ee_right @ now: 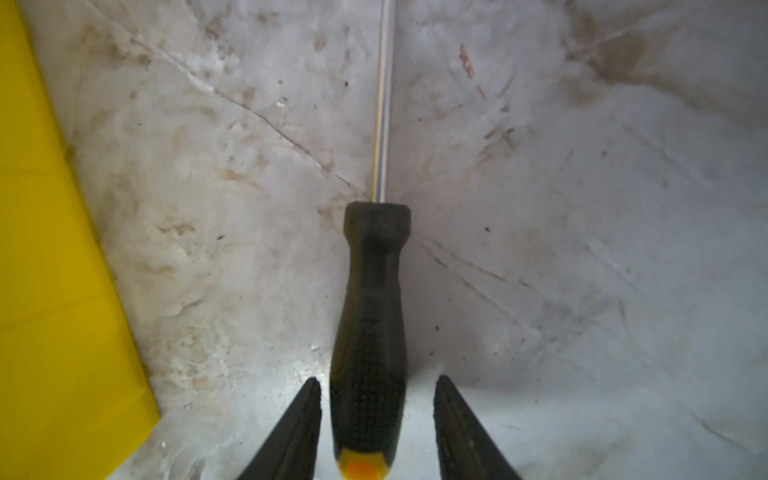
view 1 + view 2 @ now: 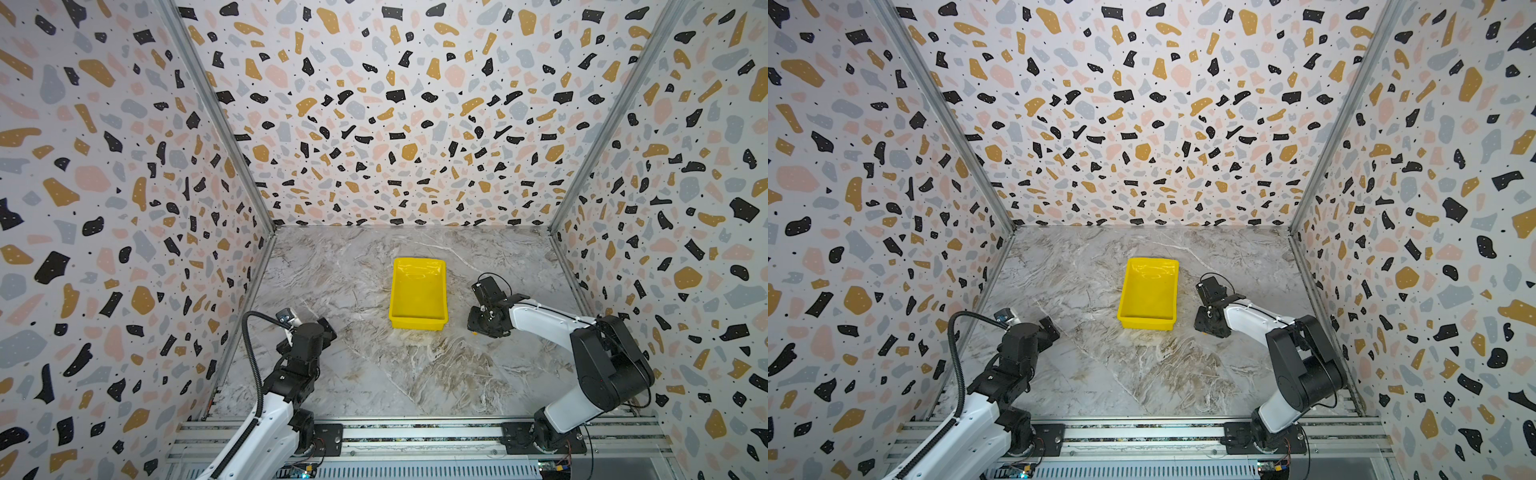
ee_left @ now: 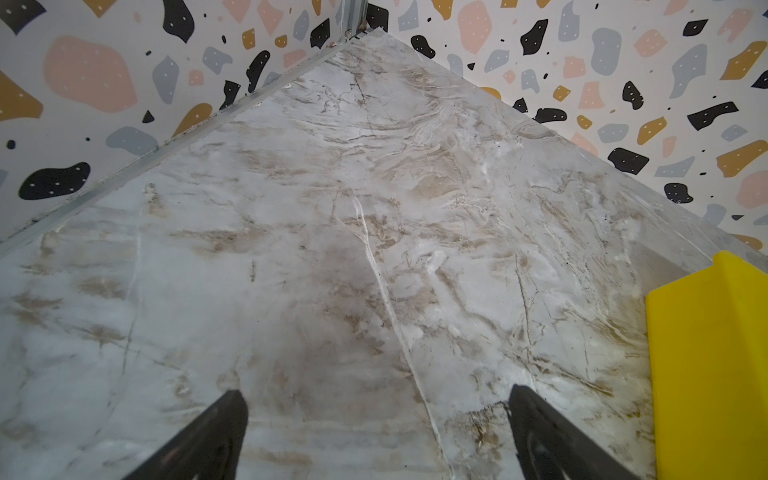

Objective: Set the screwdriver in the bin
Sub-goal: 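Lower the right gripper and close it on the black screwdriver handle, then lift the screwdriver with the right gripper and carry it over the yellow bin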

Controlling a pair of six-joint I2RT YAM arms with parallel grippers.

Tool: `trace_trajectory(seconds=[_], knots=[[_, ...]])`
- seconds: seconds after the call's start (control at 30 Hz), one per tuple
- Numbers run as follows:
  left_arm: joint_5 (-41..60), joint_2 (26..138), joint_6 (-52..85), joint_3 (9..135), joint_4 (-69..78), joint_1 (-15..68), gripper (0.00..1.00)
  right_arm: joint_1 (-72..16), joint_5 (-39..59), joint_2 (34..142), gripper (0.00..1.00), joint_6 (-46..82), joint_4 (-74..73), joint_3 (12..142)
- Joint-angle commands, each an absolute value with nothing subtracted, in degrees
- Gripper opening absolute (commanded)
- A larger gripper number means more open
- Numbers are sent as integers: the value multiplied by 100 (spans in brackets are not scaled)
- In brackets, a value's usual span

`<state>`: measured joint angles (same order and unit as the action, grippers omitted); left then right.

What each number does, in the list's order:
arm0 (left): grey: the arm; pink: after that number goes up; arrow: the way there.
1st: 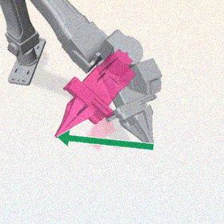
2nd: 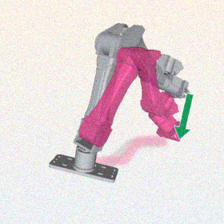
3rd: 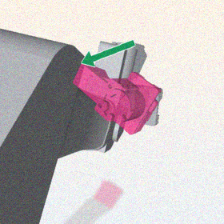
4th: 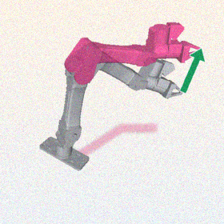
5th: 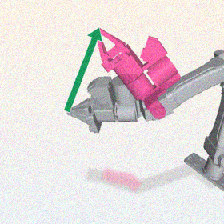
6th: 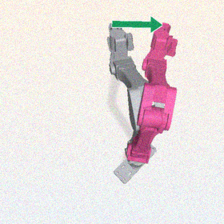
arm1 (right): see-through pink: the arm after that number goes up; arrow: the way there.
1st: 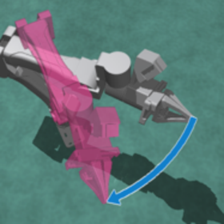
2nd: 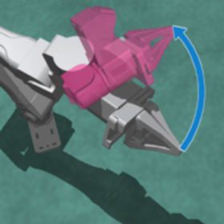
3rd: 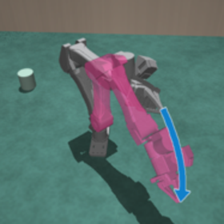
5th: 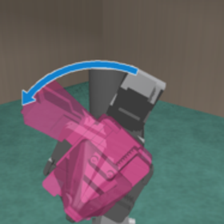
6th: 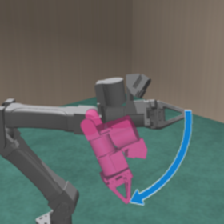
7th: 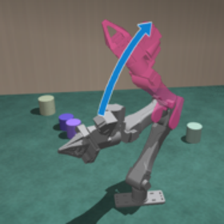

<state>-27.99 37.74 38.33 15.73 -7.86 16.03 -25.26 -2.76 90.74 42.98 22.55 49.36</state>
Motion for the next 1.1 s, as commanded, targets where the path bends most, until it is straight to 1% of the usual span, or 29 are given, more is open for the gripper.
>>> trace_trajectory(seconds=[0.0, 0.23, 0.27, 0.33, 0.4, 0.47, 0.6, 0.67, 0.77, 0.9, 0.97, 1.07], knots=[[-2802, 3773, 3753, 1517, -606, 1575, 98, -2540, -332, 9071, 46, 4220, 2303, 5108], [-2650, 3763, 3657, 1508, -553, 1582, 98, -2537, -390, 9085, 43, 4197, 2268, 5053], [-2535, 3754, 3610, 1481, -474, 1579, 98, -2535, -392, 9095, 41, 4196, 2268, 5041], [-2266, 3727, 3487, 1430, -307, 1582, 96, -2538, -388, 9106, 40, 4187, 2259, 5028], [-1724, 3674, 3294, 1275, 127, 1632, 93, -2540, -402, 9118, 40, 4179, 2228, 4973], [-1538, 3673, 3162, 1202, 404, 1874, 92, -2535, -420, 9114, 40, 4179, 2215, 4935], [-1881, 3888, 2934, 1254, 655, 2674, 92, -2539, -448, 9077, 36, 4166, 2189, 4845], [-2268, 4183, 2809, 1379, 701, 3207, 92, -2540, -485, 9064, 34, 4161, 2175, 4799], [-2570, 4688, 2616, 1599, 750, 3756, 92, -2535, -505, 9024, 28, 4147, 2155, 4701], [-2738, 4984, 2654, 1793, 562, 3823, 92, -2540, -473, 8952, 22, 4131, 2143, 4609], [-2787, 4871, 2685, 1768, 516, 3823, 92, -2535, -476, 8858, 19, 4105, 2152, 4573], [-2818, 4581, 2715, 1665, 523, 3823, 93, -2538, -559, 8684, 11, 4040, 2276, 4600]])
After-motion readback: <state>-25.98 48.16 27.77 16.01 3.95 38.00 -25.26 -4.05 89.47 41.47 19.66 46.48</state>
